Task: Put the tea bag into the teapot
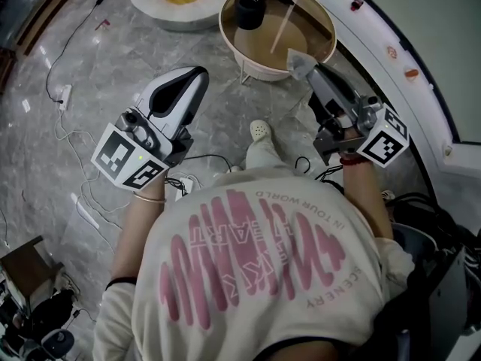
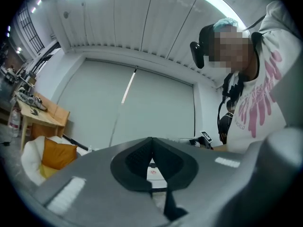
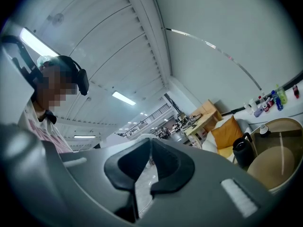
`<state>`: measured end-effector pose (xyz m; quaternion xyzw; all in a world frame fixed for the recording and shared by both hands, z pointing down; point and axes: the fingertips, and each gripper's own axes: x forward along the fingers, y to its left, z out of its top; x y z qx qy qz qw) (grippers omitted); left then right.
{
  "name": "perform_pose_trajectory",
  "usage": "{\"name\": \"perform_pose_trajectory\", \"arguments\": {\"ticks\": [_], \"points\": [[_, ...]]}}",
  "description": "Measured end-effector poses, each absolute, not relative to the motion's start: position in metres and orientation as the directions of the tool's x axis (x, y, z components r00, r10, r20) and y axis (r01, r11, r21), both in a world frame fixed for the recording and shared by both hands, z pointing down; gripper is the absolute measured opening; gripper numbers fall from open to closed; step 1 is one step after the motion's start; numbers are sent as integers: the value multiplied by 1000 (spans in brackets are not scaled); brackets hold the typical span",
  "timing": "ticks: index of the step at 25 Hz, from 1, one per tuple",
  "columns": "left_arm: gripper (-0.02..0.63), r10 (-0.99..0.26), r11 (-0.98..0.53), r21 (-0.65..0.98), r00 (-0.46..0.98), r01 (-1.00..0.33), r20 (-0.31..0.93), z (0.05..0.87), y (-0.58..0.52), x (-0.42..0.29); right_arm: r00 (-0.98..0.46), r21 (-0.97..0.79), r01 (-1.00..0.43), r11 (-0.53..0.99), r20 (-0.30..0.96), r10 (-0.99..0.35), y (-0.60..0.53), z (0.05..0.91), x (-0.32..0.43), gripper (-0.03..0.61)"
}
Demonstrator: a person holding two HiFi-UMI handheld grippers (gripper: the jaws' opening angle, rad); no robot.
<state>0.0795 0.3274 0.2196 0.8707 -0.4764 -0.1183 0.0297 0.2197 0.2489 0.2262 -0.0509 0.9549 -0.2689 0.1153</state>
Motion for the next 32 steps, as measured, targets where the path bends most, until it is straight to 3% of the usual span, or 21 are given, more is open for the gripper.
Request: {"name": "perform_pose_trajectory", "arguments": {"ticks": [32], "points": [[3, -908, -415, 130, 400, -901, -128, 226, 79, 58, -998, -549, 56, 834, -66, 23, -19, 265, 157, 21]]}}
